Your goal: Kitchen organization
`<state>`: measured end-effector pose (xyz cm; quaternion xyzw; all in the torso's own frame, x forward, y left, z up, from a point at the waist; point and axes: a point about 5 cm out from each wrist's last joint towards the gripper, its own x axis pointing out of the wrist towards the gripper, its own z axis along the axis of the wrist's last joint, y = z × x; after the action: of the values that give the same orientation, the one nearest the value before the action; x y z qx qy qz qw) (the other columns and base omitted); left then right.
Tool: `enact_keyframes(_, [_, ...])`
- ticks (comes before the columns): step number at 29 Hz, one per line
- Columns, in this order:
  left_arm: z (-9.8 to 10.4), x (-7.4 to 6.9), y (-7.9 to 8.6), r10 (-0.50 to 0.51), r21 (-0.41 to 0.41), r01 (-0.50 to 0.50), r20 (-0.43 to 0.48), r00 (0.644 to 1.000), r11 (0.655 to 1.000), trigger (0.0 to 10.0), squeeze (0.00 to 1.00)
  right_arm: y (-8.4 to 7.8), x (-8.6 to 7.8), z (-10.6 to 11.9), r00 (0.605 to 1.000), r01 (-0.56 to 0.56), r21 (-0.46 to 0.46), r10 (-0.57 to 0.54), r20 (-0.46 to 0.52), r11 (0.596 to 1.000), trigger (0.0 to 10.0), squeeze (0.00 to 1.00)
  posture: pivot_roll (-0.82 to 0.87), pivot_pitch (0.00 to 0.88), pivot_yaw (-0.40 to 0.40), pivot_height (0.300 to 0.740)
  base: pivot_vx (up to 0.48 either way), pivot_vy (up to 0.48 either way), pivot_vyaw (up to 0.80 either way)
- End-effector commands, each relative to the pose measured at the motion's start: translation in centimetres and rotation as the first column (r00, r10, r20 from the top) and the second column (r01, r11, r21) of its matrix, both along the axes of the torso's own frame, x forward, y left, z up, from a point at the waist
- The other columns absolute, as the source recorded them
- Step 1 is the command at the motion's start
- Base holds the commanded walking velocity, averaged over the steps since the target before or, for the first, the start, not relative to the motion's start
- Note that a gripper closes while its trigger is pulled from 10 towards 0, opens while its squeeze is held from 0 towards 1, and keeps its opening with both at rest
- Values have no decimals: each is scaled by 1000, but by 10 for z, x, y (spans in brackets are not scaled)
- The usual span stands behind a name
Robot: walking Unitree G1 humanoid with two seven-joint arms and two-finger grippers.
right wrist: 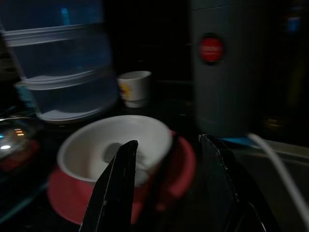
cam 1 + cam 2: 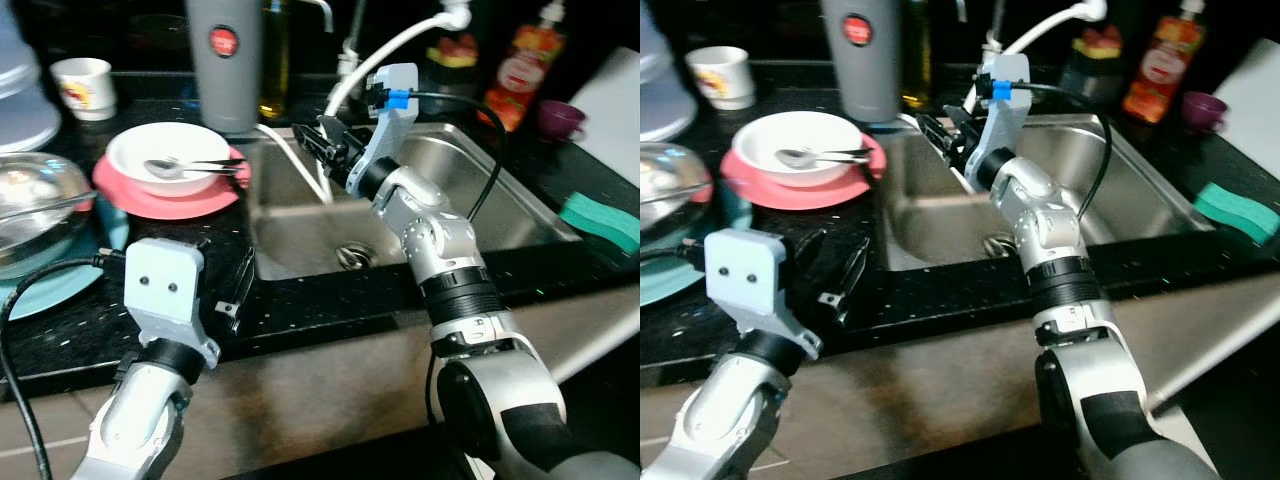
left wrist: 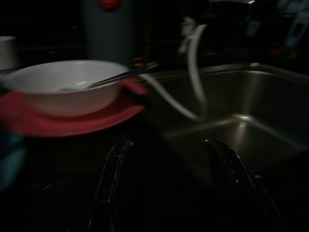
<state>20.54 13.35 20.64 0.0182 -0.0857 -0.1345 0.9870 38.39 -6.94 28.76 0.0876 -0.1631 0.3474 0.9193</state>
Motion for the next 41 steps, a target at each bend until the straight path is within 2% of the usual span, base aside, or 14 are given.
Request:
enact_keyframes(1, [-4,0,5,-8,4,8,-19,1000,1000,10000,0,-3,-2,-3,1000,-2,18,2,16,1000,10000,0,181,26,-101,740,0,0,725])
enact_keyframes(4, [-3,0,9,-11,10,11,-22,1000,1000,10000,0,-3,-4,-2,1000,-15,29,14,20,999,10000,0,184,24,-101,740,0,0,725])
enact_keyframes(7, [-8,-4,8,-78,55,81,-58,995,995,10000,0,-2,-6,2,999,-36,46,34,37,998,10000,0,186,23,-99,740,0,0,725])
enact_keyframes(20, [-9,-5,6,-96,29,98,-61,993,995,10000,0,0,-9,1,997,-75,125,72,29,989,10000,0,199,7,-105,740,0,0,725])
enact_keyframes(24, [-12,-2,5,-73,44,76,-66,995,996,10000,0,0,-10,-2,996,-87,138,85,21,987,10000,0,203,0,-106,740,0,0,725])
enact_keyframes(27, [-12,0,11,-30,63,33,-58,998,997,10000,0,3,-11,-2,995,-99,149,97,22,984,10000,0,202,0,-104,740,0,0,723])
enact_keyframes(34, [-7,2,16,2,61,0,-31,1000,998,10000,0,6,-13,-1,994,-111,155,108,28,982,10000,0,206,0,-103,740,0,0,725])
enact_keyframes(41, [-7,2,14,3,44,-2,-30,1000,999,10000,0,6,-14,0,993,-113,153,109,32,982,10000,0,205,0,-104,740,0,0,721])
